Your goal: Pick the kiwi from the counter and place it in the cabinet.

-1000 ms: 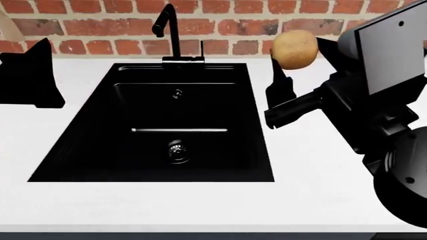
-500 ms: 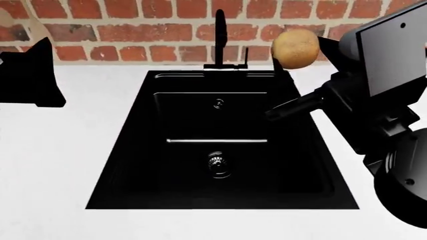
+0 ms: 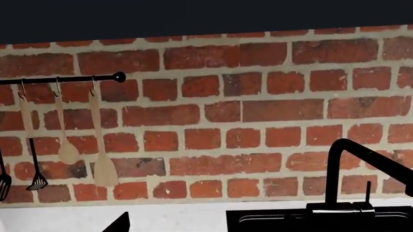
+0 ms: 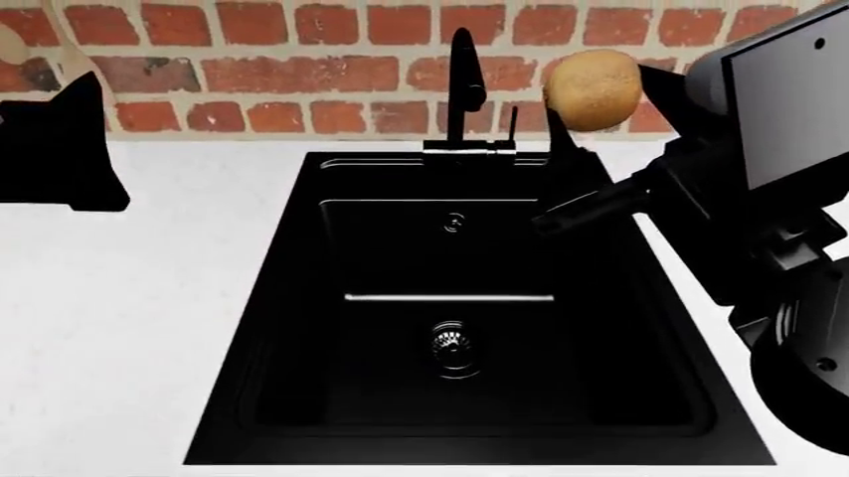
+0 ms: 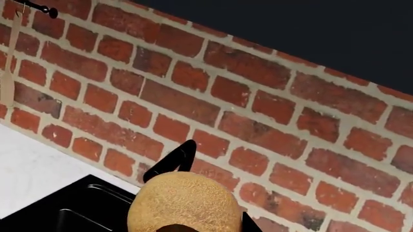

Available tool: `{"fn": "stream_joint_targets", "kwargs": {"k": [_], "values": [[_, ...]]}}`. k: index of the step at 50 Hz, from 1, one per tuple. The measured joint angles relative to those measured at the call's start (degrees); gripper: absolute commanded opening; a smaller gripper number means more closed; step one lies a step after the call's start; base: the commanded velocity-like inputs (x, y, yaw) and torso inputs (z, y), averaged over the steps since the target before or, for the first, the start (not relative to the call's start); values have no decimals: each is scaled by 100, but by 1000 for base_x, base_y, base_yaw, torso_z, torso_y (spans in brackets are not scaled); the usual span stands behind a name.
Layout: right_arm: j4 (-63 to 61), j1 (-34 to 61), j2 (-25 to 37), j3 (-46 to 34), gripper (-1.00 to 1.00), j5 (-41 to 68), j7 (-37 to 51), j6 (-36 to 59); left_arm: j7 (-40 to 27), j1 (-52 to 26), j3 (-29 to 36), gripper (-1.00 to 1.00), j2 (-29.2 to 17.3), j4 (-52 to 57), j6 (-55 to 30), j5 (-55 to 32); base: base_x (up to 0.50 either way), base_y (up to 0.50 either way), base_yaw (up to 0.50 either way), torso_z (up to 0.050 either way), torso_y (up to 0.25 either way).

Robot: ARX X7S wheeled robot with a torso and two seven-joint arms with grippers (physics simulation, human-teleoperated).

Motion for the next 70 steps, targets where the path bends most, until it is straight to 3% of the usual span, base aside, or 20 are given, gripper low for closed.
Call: {"fn": "stream_joint_targets", "kwargs": {"k": [31,46,70], "values": [[302,3030,-891,304,-100,781,316,603,148,-1,8,100,10,-50,58,117,0,0,0,0,0],[1794,4020,-1545,-318,-100,-462,-872,838,173,-37,91,100,40,-59,71,170,0,0,0,0,0],[4449,4922,-2399,-1365,-100,-2490,-2682,259,214,-55,163,100,55,-84,105,244,0,0,0,0,0]]}}
